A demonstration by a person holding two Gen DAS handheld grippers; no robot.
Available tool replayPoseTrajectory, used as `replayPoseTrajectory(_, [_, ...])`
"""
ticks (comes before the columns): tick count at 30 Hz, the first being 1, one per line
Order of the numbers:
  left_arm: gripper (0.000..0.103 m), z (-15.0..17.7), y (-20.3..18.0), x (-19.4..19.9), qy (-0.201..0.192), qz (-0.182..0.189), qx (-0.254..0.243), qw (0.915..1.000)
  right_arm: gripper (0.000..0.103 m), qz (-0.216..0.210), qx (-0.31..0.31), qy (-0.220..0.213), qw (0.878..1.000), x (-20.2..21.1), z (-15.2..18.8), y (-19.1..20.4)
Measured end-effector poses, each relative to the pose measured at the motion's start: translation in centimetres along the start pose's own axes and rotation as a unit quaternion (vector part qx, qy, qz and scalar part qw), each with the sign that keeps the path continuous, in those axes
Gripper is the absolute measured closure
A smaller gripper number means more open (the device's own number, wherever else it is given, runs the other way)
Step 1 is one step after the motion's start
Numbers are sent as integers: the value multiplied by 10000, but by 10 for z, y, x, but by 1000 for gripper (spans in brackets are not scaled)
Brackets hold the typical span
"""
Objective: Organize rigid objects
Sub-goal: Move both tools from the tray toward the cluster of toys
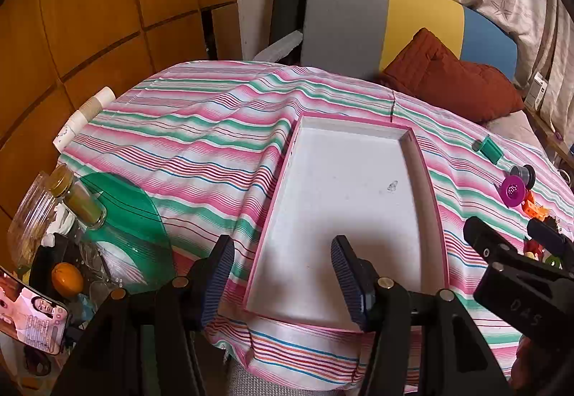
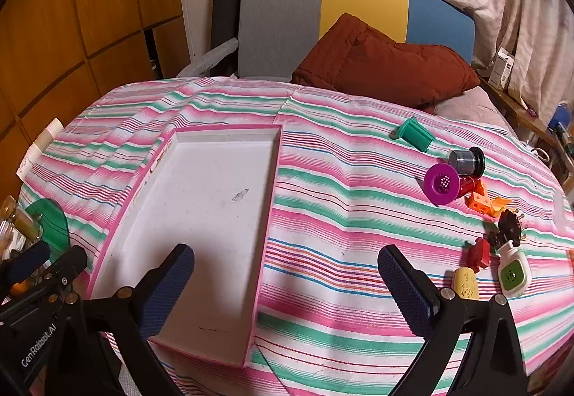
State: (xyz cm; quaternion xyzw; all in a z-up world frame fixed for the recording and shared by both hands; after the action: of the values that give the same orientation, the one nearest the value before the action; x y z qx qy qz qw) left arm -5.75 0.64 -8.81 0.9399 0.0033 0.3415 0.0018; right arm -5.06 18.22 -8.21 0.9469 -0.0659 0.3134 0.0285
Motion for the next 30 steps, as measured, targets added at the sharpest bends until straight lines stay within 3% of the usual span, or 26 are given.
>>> replayPoseTrajectory(4, [46, 3, -2, -2, 63, 49, 29, 10000, 0, -433, -288, -694, 9962, 21, -19, 1])
replayPoseTrajectory(7, [46, 7, -4, -3, 138, 124, 82, 9998, 0, -579, -131, -898, 9942, 27, -27, 2])
replayPoseTrajectory(13, [46, 13, -13, -3, 121, 442, 172, 9988, 0, -628, -197, -130, 9977, 14, 3, -19])
replayPoseTrajectory(18, [46, 23, -31, -4, 164, 807, 191, 9964, 0, -213, -44, -68, 9997, 17, 22, -61])
replayPoseTrajectory(22, [46, 41, -55, -6, 411, 1176, 59, 9922, 0, 26, -277, 137, 9995, 17, 38, -108])
replayPoseTrajectory(26, [46, 56, -85, -1, 613, 1553, -210, 9857, 0, 263, -520, 63, 9983, 28, 46, -158])
replayPoseTrajectory(30, [46, 61, -106, 6, 647, 1689, -489, 9823, 12, 437, -663, -49, 9968, 37, 44, -211])
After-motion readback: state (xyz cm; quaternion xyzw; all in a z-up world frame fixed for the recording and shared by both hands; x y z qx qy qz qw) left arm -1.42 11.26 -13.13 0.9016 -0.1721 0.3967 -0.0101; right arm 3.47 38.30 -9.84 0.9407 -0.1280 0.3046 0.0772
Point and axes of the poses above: each gripper's, at about its wrist camera, not at the fingertips, and x roughly against the way its jaws point, y to its left, z to its underside, the point moved 10 cm from there along -x, roughly the way its jaws point, and after that the axes turned 11 degrees about -y, right-handed, at the moved point
